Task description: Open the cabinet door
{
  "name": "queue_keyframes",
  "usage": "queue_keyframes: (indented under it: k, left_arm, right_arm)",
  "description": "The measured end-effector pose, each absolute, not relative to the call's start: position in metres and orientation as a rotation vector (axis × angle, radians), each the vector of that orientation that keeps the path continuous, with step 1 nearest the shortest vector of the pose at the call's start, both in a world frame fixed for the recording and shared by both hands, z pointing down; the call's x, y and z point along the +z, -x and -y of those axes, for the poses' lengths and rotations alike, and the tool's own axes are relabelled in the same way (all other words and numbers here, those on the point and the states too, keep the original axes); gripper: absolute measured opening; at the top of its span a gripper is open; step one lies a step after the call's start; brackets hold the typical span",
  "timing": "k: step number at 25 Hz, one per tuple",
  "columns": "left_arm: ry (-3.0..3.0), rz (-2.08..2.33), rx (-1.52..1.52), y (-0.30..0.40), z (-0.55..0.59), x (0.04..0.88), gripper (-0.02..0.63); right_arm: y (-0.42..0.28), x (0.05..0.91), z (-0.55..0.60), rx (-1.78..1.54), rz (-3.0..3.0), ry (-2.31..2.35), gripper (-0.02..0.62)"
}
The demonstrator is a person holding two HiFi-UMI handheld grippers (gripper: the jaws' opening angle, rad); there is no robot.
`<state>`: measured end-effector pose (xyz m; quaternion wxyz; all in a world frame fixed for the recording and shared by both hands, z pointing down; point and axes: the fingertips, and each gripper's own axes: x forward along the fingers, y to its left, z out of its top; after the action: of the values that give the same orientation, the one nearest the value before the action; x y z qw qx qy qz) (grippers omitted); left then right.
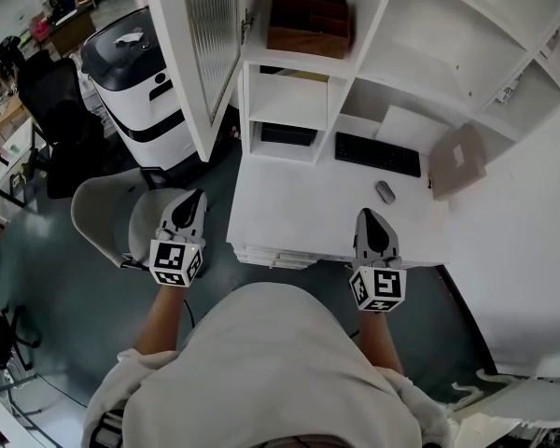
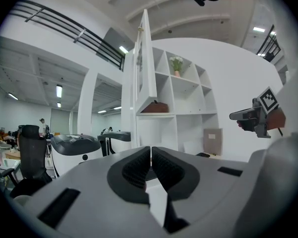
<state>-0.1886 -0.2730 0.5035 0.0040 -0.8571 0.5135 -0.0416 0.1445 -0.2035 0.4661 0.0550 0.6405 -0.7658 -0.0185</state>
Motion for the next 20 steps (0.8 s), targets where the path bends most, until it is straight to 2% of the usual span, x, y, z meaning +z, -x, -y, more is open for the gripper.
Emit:
queue_keyframes:
  k: [20]
  left_arm:
    - [2.704, -1.55, -0.149, 0.171, 0.27, 0.508, 0.0]
  right_arm:
    - [-0.141, 0.47, 0.204, -0.094, 2.309, -1.942, 0.003]
